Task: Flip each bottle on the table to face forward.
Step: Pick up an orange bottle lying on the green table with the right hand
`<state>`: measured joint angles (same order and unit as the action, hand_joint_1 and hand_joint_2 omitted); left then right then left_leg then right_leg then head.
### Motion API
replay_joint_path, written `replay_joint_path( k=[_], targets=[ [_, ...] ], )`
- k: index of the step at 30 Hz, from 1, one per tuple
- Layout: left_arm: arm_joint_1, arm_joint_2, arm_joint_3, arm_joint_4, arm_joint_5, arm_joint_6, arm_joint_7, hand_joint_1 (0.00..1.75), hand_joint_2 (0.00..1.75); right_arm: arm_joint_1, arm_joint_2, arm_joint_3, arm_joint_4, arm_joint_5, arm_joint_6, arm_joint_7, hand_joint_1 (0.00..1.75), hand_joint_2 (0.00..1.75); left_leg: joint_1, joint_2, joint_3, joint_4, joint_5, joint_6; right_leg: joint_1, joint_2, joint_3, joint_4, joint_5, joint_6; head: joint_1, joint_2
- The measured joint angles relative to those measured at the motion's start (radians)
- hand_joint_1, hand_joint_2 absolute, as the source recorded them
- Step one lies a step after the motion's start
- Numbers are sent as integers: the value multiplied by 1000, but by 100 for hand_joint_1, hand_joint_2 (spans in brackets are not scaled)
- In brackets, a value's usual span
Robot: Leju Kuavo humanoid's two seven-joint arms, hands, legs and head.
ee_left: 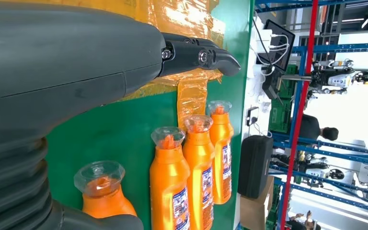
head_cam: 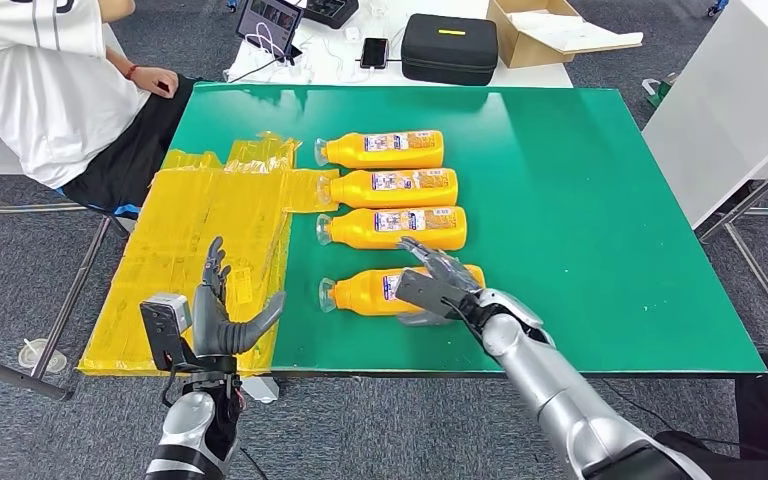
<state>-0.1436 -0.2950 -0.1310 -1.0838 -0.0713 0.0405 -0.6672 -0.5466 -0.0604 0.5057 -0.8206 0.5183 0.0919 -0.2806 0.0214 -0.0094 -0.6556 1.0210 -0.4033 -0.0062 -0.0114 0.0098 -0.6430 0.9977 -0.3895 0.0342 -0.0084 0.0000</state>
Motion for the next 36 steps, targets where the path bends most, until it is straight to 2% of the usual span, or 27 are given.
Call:
replay_joint_path(
  k=[6, 14, 33, 34, 36],
  targets=[
    [0, 1, 2, 0, 0, -2, 0, 0, 175, -38, -42, 54, 6, 33, 8, 41, 0, 175, 0, 0, 0, 0, 0, 0, 0, 0, 0, 0, 0, 0, 0, 0],
    [-2, 1, 3, 4, 2, -6, 2, 0, 175, -71, -65, 107, 34, 37, 46, 77, 0, 175, 0, 0, 0, 0, 0, 0, 0, 0, 0, 0, 0, 0, 0, 0],
    [-28, 1, 2, 53, 18, -11, 17, 0, 175, -177, -53, 235, 216, 21, 93, 78, 2, 175, 0, 0, 6, 0, 0, 0, 0, 0, 5, 0, 0, 0, 0, 0],
    [-28, 1, 2, 54, 19, -11, 18, 0, 175, -180, -52, 239, 220, 21, 96, 79, 17, 175, 0, 0, 6, 0, 0, 0, 0, 0, 6, 0, 0, 0, 0, 0],
    [-30, 1, 2, 58, 22, -11, 20, 0, 175, -187, -52, 247, 228, 23, 105, 84, 98, 175, 0, 0, 7, 0, 0, 0, 0, 0, 7, 0, 0, 0, 0, 0]
  ],
)
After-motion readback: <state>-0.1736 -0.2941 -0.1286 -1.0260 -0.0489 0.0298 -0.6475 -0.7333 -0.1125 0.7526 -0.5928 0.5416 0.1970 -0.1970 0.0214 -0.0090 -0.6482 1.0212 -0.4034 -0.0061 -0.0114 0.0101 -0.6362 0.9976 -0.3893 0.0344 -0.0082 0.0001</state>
